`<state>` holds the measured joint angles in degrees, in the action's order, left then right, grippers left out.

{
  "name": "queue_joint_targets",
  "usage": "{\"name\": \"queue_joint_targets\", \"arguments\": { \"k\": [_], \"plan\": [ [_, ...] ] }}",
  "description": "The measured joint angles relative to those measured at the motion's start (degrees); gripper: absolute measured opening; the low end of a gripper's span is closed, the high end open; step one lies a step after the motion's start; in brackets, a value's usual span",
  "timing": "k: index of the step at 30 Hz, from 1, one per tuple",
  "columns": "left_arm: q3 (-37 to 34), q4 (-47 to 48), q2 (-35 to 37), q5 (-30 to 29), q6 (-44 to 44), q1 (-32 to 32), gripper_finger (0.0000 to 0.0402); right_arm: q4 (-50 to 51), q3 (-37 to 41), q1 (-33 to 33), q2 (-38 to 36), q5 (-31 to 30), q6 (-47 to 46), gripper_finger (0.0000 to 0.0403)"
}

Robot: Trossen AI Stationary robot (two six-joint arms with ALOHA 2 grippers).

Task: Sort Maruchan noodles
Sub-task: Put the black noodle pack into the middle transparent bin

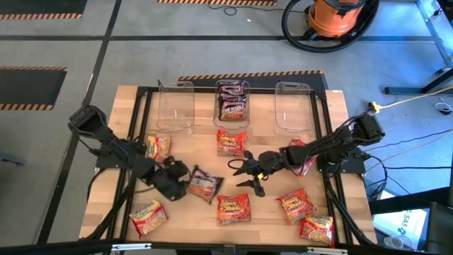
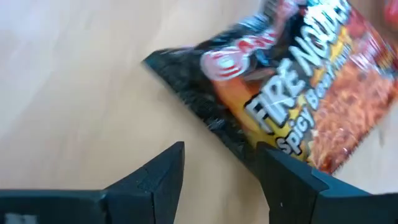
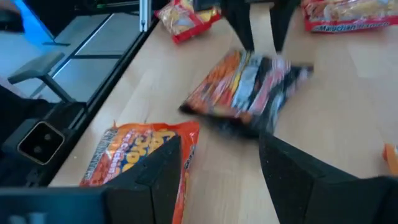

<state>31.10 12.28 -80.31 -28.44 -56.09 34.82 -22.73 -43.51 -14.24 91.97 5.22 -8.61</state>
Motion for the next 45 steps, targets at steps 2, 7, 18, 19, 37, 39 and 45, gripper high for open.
{"name": "queue_joint_targets", "arguments": {
  "k": [2, 7, 18, 19, 37, 39, 45],
  "plan": [
    [-2.23, -7.21, -0.92, -0.10, 4.49, -2.92, 0.0192, -0.19, 0.00, 0.00, 0.01, -3.06, 0.58, 0.0193],
    [-4.09, -13.83, -2.74, -1.45, 12.42, -9.05, 0.0192, -0.30, -0.13, 0.03, 1.04, -8.06, 1.17, 0.0193],
    [3.46, -13.31, -0.88, -1.47, 21.54, -4.69, 0.0192, 0.27, -9.19, 0.18, 7.58, -9.74, -3.30, 0.0195],
    [3.63, -13.35, -0.96, -1.52, 20.60, -3.51, 0.0192, 0.19, -9.90, 0.48, 8.25, -9.61, -3.87, 0.0199],
    [3.57, -15.96, -7.68, -4.82, 15.68, 5.13, 0.0192, 4.41, -12.48, 6.14, 17.15, -1.82, -29.98, 0.0309],
    [3.57, -17.87, -9.50, -4.85, 15.68, 5.12, 0.0192, 3.87, -12.48, 6.54, 17.13, -1.54, -30.15, 0.0309],
    [3.62, -19.51, -14.21, -5.29, 15.16, 4.04, 0.0192, 3.33, -12.50, 6.91, 17.28, -1.12, -33.00, 0.0310]
  ]
}}
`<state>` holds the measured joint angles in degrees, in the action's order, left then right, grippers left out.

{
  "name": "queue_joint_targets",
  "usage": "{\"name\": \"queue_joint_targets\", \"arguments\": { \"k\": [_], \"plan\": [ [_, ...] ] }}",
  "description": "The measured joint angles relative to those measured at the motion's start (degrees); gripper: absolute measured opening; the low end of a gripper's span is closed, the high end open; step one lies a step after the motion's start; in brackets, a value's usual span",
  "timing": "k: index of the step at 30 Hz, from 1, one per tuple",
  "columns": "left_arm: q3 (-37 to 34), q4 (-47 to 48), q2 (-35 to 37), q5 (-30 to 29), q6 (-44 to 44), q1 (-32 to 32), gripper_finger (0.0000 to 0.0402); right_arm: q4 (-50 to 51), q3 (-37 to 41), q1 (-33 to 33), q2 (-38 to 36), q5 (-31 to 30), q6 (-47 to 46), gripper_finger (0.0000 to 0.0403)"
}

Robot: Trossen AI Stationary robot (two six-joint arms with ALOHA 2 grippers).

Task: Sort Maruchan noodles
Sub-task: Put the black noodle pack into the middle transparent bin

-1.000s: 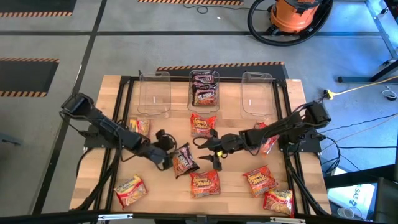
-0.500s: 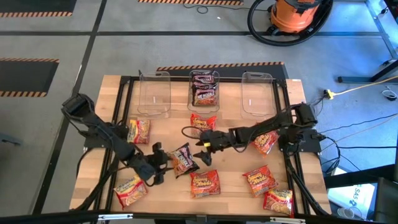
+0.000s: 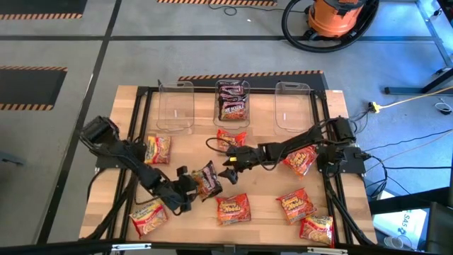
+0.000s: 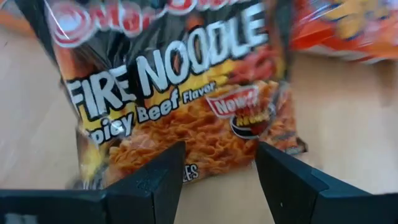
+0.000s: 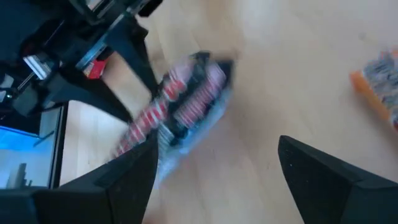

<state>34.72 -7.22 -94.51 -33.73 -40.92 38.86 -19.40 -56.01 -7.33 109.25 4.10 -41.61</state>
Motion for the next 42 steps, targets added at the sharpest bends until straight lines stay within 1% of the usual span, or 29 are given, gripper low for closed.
{"name": "queue_joint_targets", "arguments": {
  "k": [3, 6, 8, 11, 17, 20, 25, 27, 30, 33, 38, 42],
  "plan": [
    [0.02, -0.93, -2.11, -0.41, -0.91, -0.52, 0.0192, 0.59, 0.11, -0.02, 0.75, 1.49, -1.56, 0.0310],
    [0.07, -3.38, -3.76, -0.61, -0.84, -1.29, 0.0192, -0.99, -0.04, -0.02, 0.59, 1.55, -1.94, 0.0310],
    [0.07, -4.40, -4.11, -0.55, -0.43, -1.68, 0.0192, -1.47, 0.01, -0.02, 0.64, 1.55, -2.01, 0.0310],
    [0.07, -4.70, -4.12, -0.09, -0.10, -2.32, 0.0192, -4.78, -0.02, -0.13, 0.62, 1.57, -3.15, 0.0310],
    [0.07, -4.78, -4.12, 0.00, -0.07, -2.61, 0.0192, -4.35, -2.01, -0.13, 0.64, 2.26, -3.72, 0.0310],
    [0.00, -5.91, -4.12, -0.66, 0.79, -2.61, 0.0192, 0.45, -5.47, -0.13, 1.33, 2.83, -4.44, 0.0306],
    [-0.04, -7.41, -4.18, -0.91, 2.07, -2.93, 0.0192, 15.47, -14.00, -0.13, 4.59, 2.69, -2.98, 0.0286],
    [-0.04, -7.65, -4.21, -0.91, 2.10, -3.26, 0.0192, 19.37, -17.42, -0.13, 6.19, 3.10, -2.62, 0.0278],
    [-0.07, -8.12, -4.21, -0.91, 2.12, -3.53, 0.0192, 22.11, -20.94, -0.13, 8.33, 4.67, -1.92, 0.0268],
    [-0.07, -8.46, -4.21, -0.90, 2.27, -3.88, 0.0192, 23.55, -23.45, -0.13, 9.87, 4.83, -1.89, 0.0261],
    [-0.07, -9.26, -4.21, -1.13, 2.29, -4.10, 0.0192, 22.33, -23.93, -0.13, 12.45, 5.59, -2.13, 0.0255],
    [-0.07, -9.70, -4.21, -1.05, 2.31, -4.20, 0.0192, 22.20, -23.93, -0.09, 12.64, 6.16, -1.18, 0.0247]
  ]
}}
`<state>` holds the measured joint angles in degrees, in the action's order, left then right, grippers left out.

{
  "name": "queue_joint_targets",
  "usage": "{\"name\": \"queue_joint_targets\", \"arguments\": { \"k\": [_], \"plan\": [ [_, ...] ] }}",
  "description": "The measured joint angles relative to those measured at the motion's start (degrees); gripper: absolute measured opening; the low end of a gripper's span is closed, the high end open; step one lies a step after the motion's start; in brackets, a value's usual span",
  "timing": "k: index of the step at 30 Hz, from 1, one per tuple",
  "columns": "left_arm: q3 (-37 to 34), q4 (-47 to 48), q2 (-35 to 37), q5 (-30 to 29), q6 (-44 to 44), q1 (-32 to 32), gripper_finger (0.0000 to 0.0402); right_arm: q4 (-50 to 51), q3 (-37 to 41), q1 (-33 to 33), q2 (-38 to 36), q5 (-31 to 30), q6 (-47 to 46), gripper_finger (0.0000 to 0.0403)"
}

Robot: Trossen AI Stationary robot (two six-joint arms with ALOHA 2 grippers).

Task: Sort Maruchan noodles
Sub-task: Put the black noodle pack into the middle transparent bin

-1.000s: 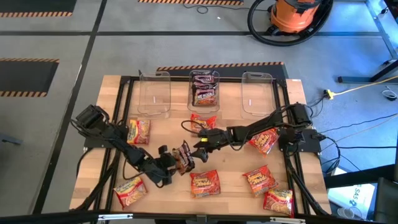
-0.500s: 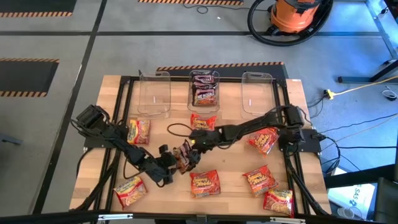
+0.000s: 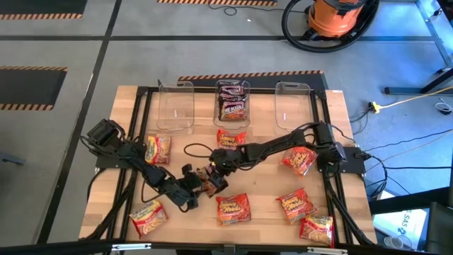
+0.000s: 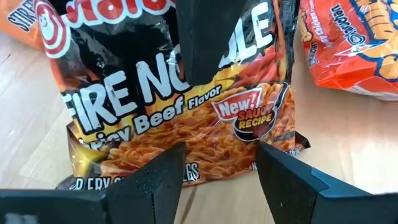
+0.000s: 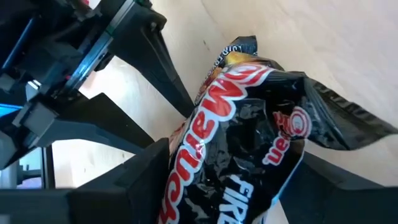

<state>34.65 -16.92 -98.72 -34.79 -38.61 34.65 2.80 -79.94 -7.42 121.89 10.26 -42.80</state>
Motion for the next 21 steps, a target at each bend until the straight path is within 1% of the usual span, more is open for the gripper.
{"name": "queue_joint_targets", "arguments": {
  "k": [4, 10, 13, 17, 21],
  "plan": [
    [0.00, -0.32, 0.00, -0.15, 0.20, -0.02, 0.0192, -0.28, 0.00, -0.02, 0.00, 0.33, 2.14, 0.0216],
    [0.00, -0.42, 0.09, -0.34, 0.04, 0.00, 0.0192, 0.10, 0.00, -0.04, 0.02, -0.24, 4.05, 0.0137],
    [0.00, 0.07, 1.26, -0.27, 0.22, 0.24, 0.0192, 0.25, 0.00, -0.04, -0.30, -0.36, 4.90, 0.0106],
    [0.00, 2.96, 4.57, -0.19, 0.27, 0.61, 0.0192, 1.63, 0.02, -0.07, -1.63, -0.35, 7.90, 0.0080],
    [0.02, 6.86, 8.67, -0.33, 0.27, 0.53, 0.0192, 5.12, 0.02, -0.07, -5.18, -1.52, 12.53, 0.0060]
  ]
}}
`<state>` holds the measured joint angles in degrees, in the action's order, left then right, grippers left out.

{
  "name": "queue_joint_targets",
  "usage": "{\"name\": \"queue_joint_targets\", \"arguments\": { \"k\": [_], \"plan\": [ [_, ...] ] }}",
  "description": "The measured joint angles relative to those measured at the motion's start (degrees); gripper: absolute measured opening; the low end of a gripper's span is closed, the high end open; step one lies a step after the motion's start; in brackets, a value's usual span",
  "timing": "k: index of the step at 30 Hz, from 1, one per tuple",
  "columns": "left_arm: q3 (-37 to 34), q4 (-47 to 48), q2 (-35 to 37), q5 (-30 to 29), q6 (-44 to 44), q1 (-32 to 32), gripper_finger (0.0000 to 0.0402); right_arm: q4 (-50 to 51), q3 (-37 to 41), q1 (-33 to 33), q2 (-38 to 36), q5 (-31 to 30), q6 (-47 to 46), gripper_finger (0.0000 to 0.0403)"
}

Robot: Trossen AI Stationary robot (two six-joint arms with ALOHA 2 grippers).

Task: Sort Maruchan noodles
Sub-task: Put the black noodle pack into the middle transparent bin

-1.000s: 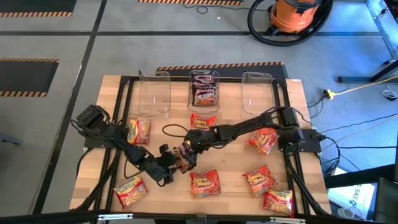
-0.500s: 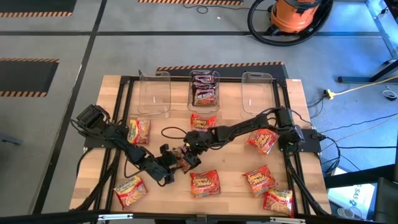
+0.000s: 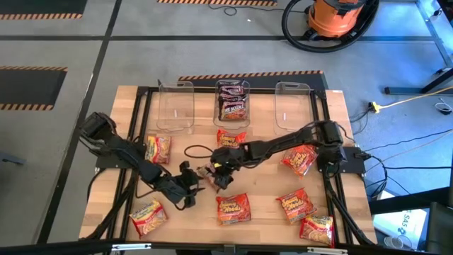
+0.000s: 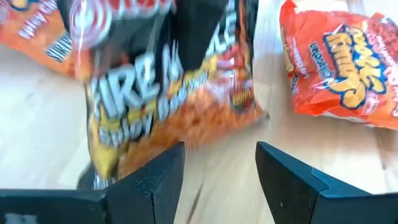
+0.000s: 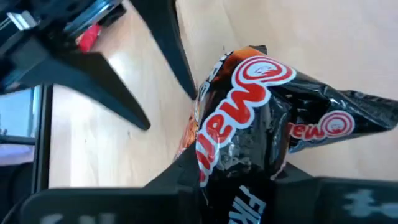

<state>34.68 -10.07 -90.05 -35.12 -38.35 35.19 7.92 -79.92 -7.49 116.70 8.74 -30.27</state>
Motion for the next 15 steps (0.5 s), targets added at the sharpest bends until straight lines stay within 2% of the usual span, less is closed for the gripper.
{"name": "queue_joint_targets", "arguments": {
  "k": [5, 9, 15],
  "plan": [
    [0.00, 1.87, 4.09, 0.76, 3.65, -0.93, 0.0192, 5.74, 0.00, 0.41, -6.68, -4.41, 6.65, 0.0043],
    [0.04, 0.79, 6.89, 5.58, 8.75, -5.06, 0.0192, 10.60, 0.00, 2.23, -12.19, -6.72, 11.18, 0.0044],
    [0.02, -1.49, 7.72, 11.28, 15.05, -9.66, 0.0192, 15.71, 0.00, 6.58, -19.55, -6.63, 17.04, 0.0047]
  ]
}}
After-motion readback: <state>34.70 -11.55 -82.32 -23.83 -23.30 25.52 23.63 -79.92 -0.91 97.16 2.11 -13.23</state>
